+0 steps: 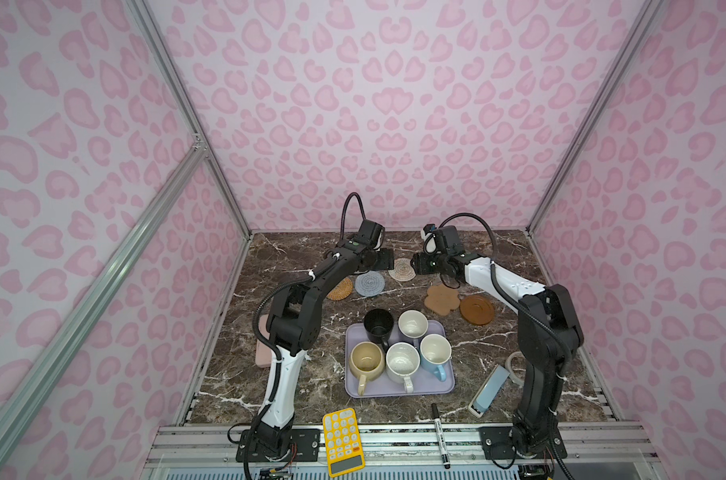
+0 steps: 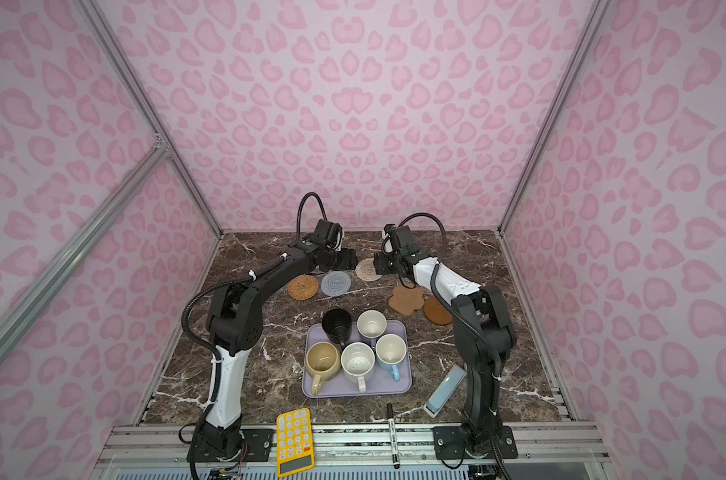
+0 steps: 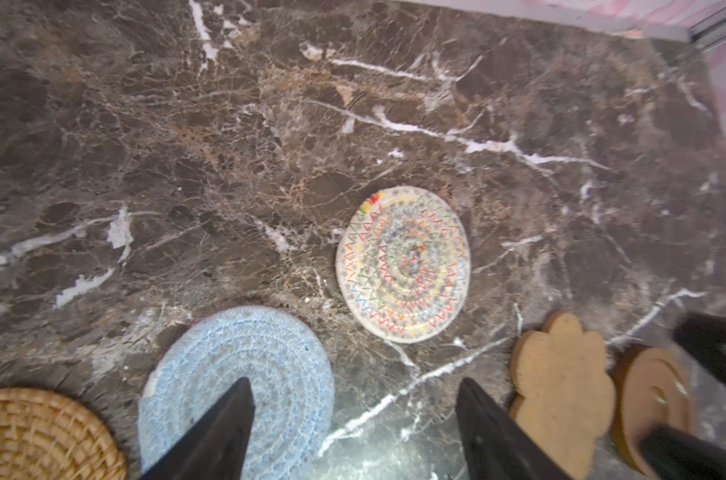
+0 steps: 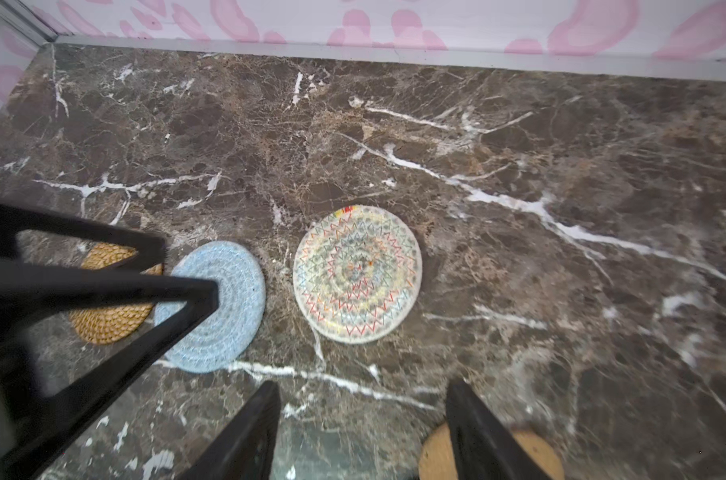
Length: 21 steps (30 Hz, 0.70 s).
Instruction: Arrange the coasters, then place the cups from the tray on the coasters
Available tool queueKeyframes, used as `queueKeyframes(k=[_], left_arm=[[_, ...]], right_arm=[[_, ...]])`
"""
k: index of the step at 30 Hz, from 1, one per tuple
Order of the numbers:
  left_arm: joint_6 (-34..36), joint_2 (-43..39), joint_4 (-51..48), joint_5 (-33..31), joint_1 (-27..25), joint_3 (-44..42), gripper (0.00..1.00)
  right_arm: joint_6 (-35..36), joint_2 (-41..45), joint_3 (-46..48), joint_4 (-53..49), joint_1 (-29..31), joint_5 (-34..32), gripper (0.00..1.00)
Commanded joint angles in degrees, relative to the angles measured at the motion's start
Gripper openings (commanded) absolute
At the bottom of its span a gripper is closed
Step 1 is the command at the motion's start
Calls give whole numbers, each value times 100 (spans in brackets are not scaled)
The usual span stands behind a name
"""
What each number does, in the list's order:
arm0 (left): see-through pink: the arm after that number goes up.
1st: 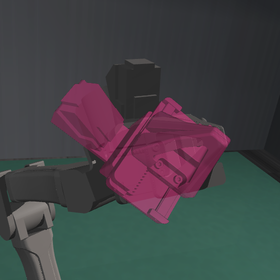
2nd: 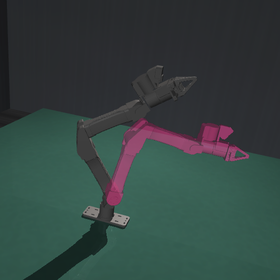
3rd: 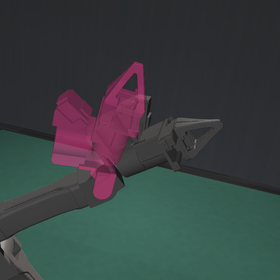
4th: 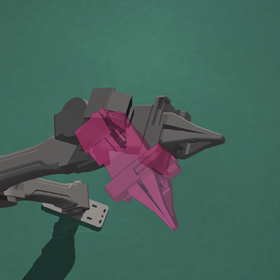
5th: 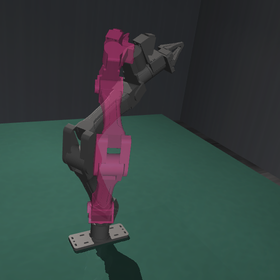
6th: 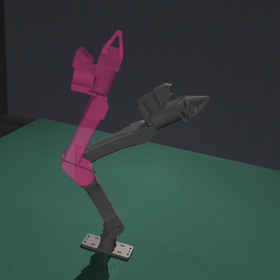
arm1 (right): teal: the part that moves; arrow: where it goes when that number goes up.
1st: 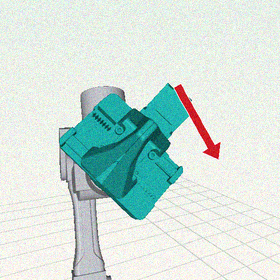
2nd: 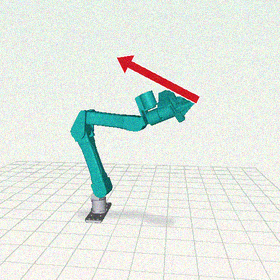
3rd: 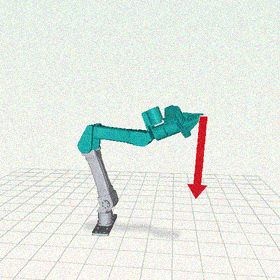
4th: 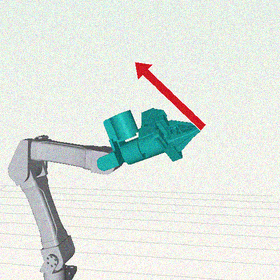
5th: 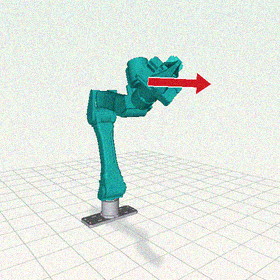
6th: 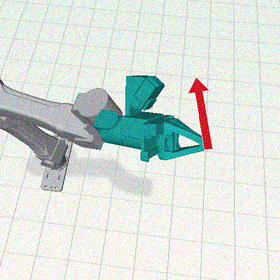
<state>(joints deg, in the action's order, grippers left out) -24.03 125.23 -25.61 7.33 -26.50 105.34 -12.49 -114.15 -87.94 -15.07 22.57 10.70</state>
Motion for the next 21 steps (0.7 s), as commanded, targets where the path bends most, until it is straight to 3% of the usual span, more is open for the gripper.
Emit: queueKeyframes(k=[1,4,12,21], left_arm=[[-171,-294,496,325,130,-343,91],[-150,-546,667,374,223,-655,99],[-49,-1187,867,476,295,-1316,97],[-238,-2106,1327,665,318,-2372,97]], right_arm=[[96,-500,-468,-255,32,163,65],[167,-939,-919,-385,54,194,63],[259,-1861,-1830,-839,122,285,52],[488,-2301,-2223,-1391,268,90,47]])
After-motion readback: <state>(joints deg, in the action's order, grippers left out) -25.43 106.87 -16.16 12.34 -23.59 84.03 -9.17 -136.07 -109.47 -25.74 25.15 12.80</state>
